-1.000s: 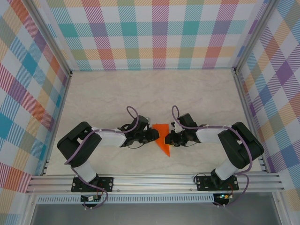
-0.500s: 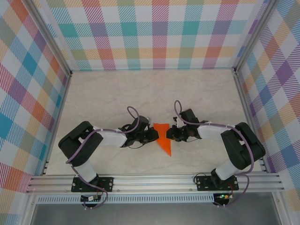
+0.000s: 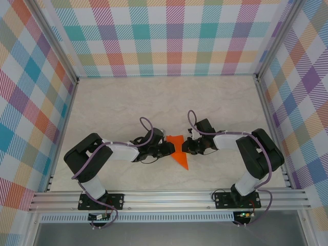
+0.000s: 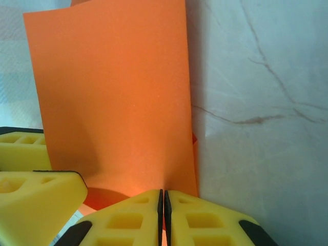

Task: Fold a paper plane with a square sheet of paper (pick it up from the middle)
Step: Fold the wing for the fifth time at the center of the table.

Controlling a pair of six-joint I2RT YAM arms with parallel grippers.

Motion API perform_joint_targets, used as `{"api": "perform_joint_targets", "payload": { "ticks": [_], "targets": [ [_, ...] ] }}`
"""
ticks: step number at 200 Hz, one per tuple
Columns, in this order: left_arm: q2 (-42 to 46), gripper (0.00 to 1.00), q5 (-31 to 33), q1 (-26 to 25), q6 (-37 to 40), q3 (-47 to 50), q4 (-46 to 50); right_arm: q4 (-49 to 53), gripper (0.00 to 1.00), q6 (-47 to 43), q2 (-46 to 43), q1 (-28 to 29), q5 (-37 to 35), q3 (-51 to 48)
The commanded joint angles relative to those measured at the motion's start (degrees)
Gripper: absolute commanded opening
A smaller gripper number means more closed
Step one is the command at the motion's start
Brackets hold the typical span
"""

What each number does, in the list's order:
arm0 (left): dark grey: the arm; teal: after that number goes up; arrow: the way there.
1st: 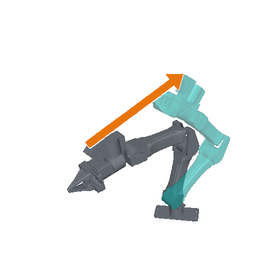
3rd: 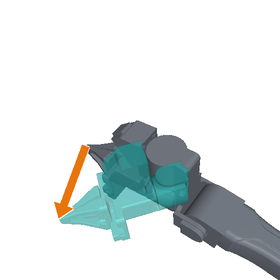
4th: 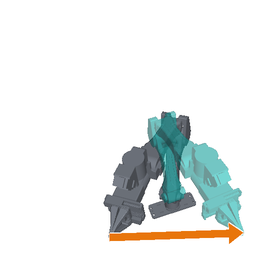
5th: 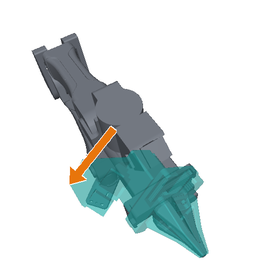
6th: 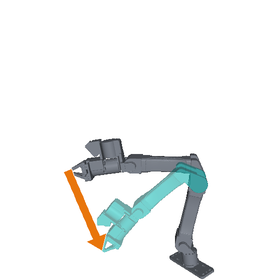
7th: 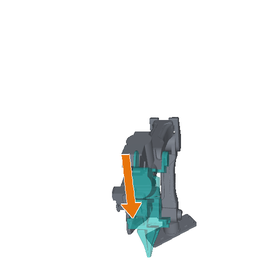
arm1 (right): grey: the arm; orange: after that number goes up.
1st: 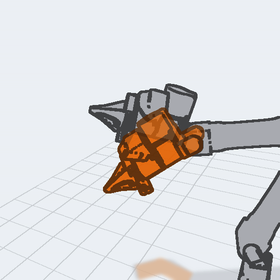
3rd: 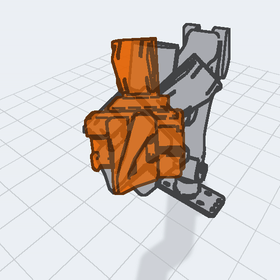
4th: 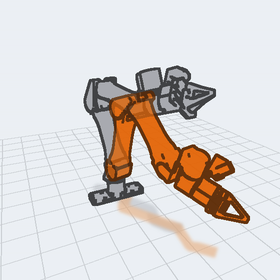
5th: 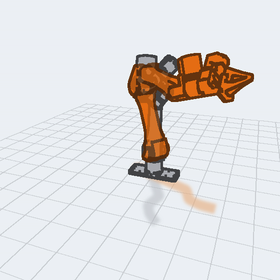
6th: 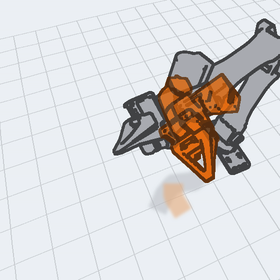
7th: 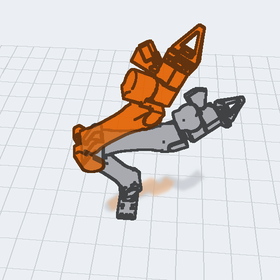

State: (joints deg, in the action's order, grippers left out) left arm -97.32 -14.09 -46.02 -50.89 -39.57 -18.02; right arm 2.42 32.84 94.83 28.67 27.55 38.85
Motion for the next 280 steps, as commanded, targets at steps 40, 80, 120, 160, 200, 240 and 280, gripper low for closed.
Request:
{"api": "perform_joint_targets", "payload": {
  "ticks": [40, 80, 120, 160, 200, 240, 280],
  "targets": [
    [-1.91, 0.3, -5.65, 2.89, 3.21, -2.33, -2.67, 1.98, 0.13, -4.98, 4.94, -0.28, -0.39, 1.4],
    [-0.58, 0.2, -6.13, 3.27, 4.14, -1.91, -1.72, 2.31, 0.13, -5.07, 5.6, -0.36, -0.74, 1.88],
    [2.33, 0.09, -2.53, 3.23, 2.78, -0.95, 2.48, 3.64, 0.17, -4.61, 2.63, -0.36, -1.08, 2.09],
    [4.4, 0.03, -0.86, 3.13, 0.51, -0.03, 4.09, 9.28, 0.31, -4.77, -8.01, -0.28, -8.7, 0.74],
    [5.16, 0.03, -0.06, 3.13, -0.12, -0.15, 5.1, 9.64, 0.36, -4.1, -20.69, 2.64, -16.8, -4.62],
    [5.1, 0.04, -0.41, 3.13, -0.89, -0.29, 5.1, 6.69, 0.39, -6.06, -25.03, 14.27, -28.96, -7.28],
    [5.05, 0.03, -0.93, 3.18, -1.4, -0.4, 5.19, 3.34, 0.38, -10.64, -18.85, 27.36, -41.79, -5.12]
  ]
}}
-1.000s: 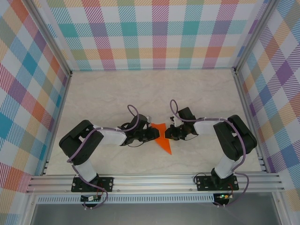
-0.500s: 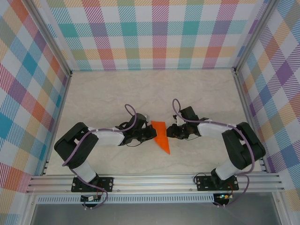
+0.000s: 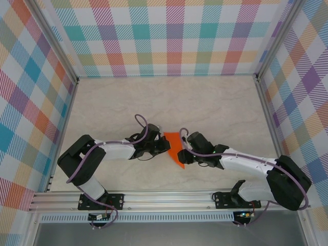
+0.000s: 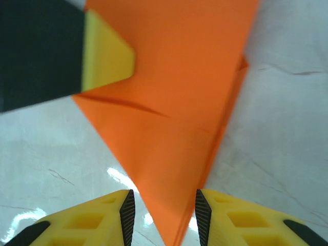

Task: Fold a paper plane with a square sheet of paper (pick it up from the middle)
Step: Fold the wing for the fifth time at the center of the table.

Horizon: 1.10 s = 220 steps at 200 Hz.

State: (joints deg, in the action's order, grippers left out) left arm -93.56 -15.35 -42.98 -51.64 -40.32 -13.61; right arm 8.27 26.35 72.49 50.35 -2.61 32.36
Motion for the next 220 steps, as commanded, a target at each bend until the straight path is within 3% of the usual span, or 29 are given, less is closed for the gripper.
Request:
{"api": "perform_joint_targets", "payload": {
  "ticks": [1, 55, 96, 145, 167, 220],
  "targets": [
    [1.28, 0.04, 0.33, 0.16, -0.7, 0.33, 0.77, -2.54, 0.38, -4.3, 3.64, 5.92, -12.02, 1.43],
    [1.02, 0.04, -0.31, 0.17, -1.49, -0.59, 2.17, -6.15, 0.38, -9.16, 9.82, 15.55, -23.75, 3.38],
    [0.48, 0.03, -1.64, 0.29, -3.61, -1.22, 2.06, -3.28, 0.44, -10.03, 13.23, 17.88, -28.12, 6.19],
    [0.06, 0.02, -1.99, 0.52, -4.38, -2.54, 4.35, -2.84, 0.46, -11.78, 16.11, 19.86, -31.42, 7.46],
    [-0.14, 0.02, -2.0, 0.97, -5.35, -2.02, 3.18, -6.92, 0.51, -13.25, 13.16, 22.47, -30.87, 4.96],
    [1.65, 0.02, -3.11, 1.56, -4.96, -1.89, 3.97, -10.63, 0.66, -10.23, -2.17, 22.27, -30.74, -4.6]
  ]
}}
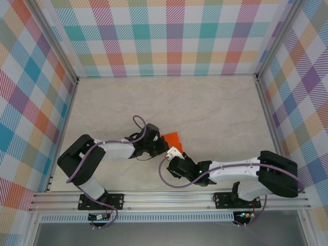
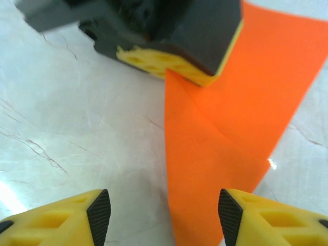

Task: Fold a paper plane with a square sheet of paper (pick it up from the middle)
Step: Fold the wing for the fifth time at the center of the table.

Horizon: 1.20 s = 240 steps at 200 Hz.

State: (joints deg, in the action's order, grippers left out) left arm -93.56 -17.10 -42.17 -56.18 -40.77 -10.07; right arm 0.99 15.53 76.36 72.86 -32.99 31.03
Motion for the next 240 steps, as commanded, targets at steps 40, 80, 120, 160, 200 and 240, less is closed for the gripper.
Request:
{"api": "perform_joint_targets", "payload": {
  "ticks": [40, 80, 120, 160, 200, 240],
  "targets": [
    [2.68, 0.02, -2.46, 0.74, -0.47, -1.81, 0.87, 0.4, 0.67, -1.26, -4.77, -0.53, 1.71, -1.5],
    [3.26, 0.02, -2.96, 0.84, 0.18, -2.96, 2.96, 0.87, 0.6, -3.02, 5.12, -0.18, 0.23, 3.73],
    [3.47, 0.02, -2.65, 0.83, 0.63, -3.16, 4.17, -0.82, 0.49, -4.24, 8.42, -0.17, -3.92, 5.57],
    [3.06, 0.02, -2.5, 0.85, 1.07, -3.63, 5.05, -0.34, 0.31, -3.31, 10.54, -0.17, -5.03, 6.24],
    [2.94, 0.02, -2.33, 0.85, 1.18, -3.63, 5.23, 0.15, 0.22, -2.26, 11.0, -0.17, -6.6, 6.28],
    [2.81, 0.03, -1.79, 0.79, 1.58, -3.96, 6.09, 0.32, 0.13, -1.65, 10.84, -0.19, -6.56, 6.17]
  ]
}}
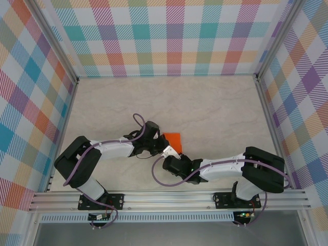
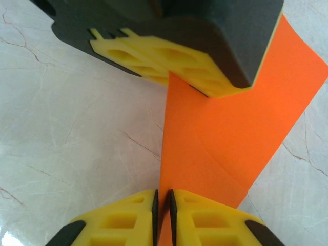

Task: Fold a paper plane with a square sheet of paper (pick it up from the middle)
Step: Fold the wing for the fifth time at the center of the table.

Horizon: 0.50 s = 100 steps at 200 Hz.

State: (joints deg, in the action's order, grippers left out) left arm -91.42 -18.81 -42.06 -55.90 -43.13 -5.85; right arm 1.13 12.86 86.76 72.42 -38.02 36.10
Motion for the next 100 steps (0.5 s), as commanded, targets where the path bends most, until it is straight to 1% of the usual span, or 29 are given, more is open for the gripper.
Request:
{"api": "perform_joint_targets", "payload": {
  "ticks": [1, 31, 61, 73, 85, 95, 100],
  "targets": [
    [0.65, 0.03, -0.13, 0.67, 1.31, -1.56, 1.88, 0.19, 0.12, 0.98, 0.43, 0.25, -1.53, 1.09],
    [0.81, 0.05, -0.01, 0.69, 1.33, -1.4, 1.76, 0.58, 0.05, 2.02, 0.51, 0.26, -1.51, 0.91],
    [1.43, 0.08, 0.56, 0.67, 1.49, -1.21, 2.53, 0.5, 0.02, 3.5, -0.08, 0.26, -1.53, 0.49],
    [1.71, 0.12, 0.92, 0.69, 1.74, -1.08, 2.89, 0.17, 0.01, 3.66, -0.39, 0.17, -1.23, 0.34],
    [2.18, 0.12, 1.26, 0.7, 1.76, -0.7, 3.07, 0.07, 0.0, 3.74, -0.66, 0.17, -0.79, 0.26],
    [2.76, 0.15, 1.85, 0.7, 1.83, -0.53, 3.42, -0.31, 0.0, 3.8, -0.93, 0.01, -0.08, 0.0],
    [3.16, 0.18, 2.18, 0.7, 1.88, -0.46, 3.75, -0.5, 0.0, 3.87, -1.13, -0.15, 0.39, -0.22]
  ]
}}
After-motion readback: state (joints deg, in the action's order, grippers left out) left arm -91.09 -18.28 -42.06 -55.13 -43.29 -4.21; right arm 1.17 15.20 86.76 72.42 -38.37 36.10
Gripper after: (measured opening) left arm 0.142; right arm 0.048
